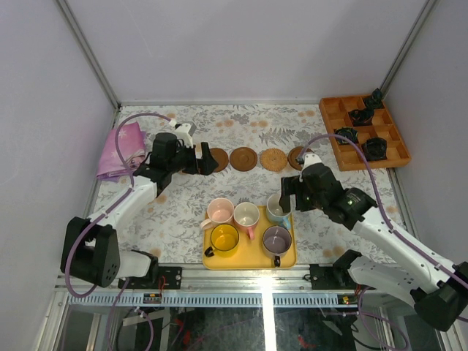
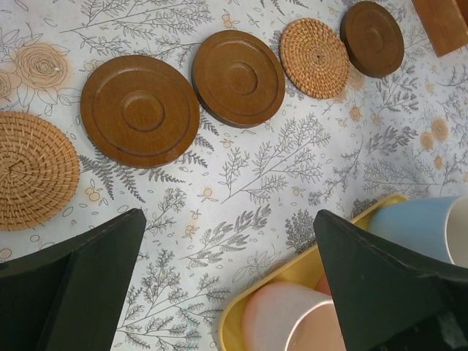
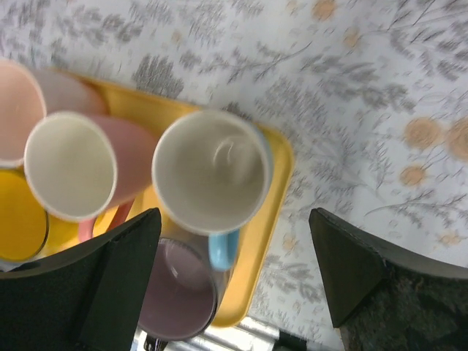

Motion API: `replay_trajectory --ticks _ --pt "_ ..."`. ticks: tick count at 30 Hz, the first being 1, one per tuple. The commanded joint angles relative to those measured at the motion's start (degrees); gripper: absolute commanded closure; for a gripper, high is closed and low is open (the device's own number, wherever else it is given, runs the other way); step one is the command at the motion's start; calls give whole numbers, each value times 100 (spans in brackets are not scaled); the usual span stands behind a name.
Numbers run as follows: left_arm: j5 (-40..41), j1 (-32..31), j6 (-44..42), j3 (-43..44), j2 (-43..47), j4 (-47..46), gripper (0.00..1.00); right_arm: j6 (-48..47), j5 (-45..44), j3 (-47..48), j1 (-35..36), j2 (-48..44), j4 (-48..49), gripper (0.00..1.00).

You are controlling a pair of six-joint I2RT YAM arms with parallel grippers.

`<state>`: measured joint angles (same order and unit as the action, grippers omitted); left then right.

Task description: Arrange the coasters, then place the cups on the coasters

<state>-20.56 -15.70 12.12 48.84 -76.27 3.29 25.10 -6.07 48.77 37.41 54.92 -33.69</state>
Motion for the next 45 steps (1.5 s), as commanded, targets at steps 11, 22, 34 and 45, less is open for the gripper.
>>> replay_trajectory --ticks 11,22,34,45 --pt "299 -93 -55 -327 294 -26 0 1004 -496 -196 1032 109 -681 11" --pt "325 -91 -10 -327 211 -50 0 1165 -473 -486 1062 463 -357 16" --pt "379 -93 10 -358 140 -106 0 1416 -670 -657 1066 734 -202 22" --pt "461 -91 -60 -330 124 -31 0 1463 -601 -664 1062 1230 136 34"
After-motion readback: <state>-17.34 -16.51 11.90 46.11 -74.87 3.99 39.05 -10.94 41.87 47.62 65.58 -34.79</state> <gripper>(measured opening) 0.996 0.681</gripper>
